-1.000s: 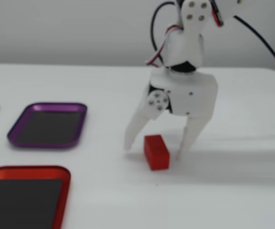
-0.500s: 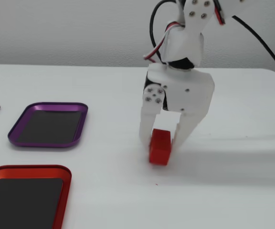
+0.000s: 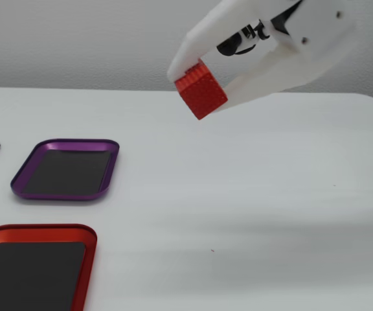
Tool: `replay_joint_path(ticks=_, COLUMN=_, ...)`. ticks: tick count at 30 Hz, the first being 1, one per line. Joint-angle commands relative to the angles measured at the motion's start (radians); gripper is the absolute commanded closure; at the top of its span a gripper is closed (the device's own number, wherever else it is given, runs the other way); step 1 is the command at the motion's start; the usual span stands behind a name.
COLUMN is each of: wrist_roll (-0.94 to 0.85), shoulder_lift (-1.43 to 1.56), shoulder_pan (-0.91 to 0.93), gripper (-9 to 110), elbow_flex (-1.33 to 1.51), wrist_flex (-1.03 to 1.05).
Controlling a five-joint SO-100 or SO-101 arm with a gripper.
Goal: Grasp a red block and put it in the left red dish.
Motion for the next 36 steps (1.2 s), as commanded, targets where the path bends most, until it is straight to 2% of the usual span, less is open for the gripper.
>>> replay_joint_path(ticks=1, wrist_roll=-0.009, shoulder_lift=0.124, shoulder_pan=-0.044, gripper=102, elbow_flex=0.109, wrist_flex=-0.176)
replay_joint_path(ticks=6, wrist_roll=-0.012, shoulder_lift=0.143, shoulder_pan=-0.057, gripper=102, elbow_flex=0.287, wrist_flex=-0.492)
replay_joint_path(ticks=11, wrist_roll=-0.002, shoulder_lift=-0.094, shoulder_pan=-0.057, gripper=102, elbow_flex=0.276, wrist_flex=-0.64)
replay_joint_path(ticks=19, wrist_roll=0.002, shoulder_lift=-0.69, shoulder_pan=-0.094, gripper=102, elbow_flex=-0.127, wrist_flex=-0.649)
replay_joint_path(ticks=24, wrist_roll=0.002, shoulder_lift=-0.963, shoulder_pan=-0.109, gripper=102, elbow_flex=-0.354, wrist_flex=-0.644)
replay_joint_path(ticks=29, wrist_roll=0.0, shoulder_lift=-1.127, shoulder_pan=-0.13, gripper=102, elbow_flex=-0.474, wrist_flex=-0.644)
replay_joint_path(ticks=36, wrist_roll=-0.002, shoulder_lift=-1.21, shoulder_pan=-0.129, gripper=102, elbow_flex=-0.56, wrist_flex=-0.646)
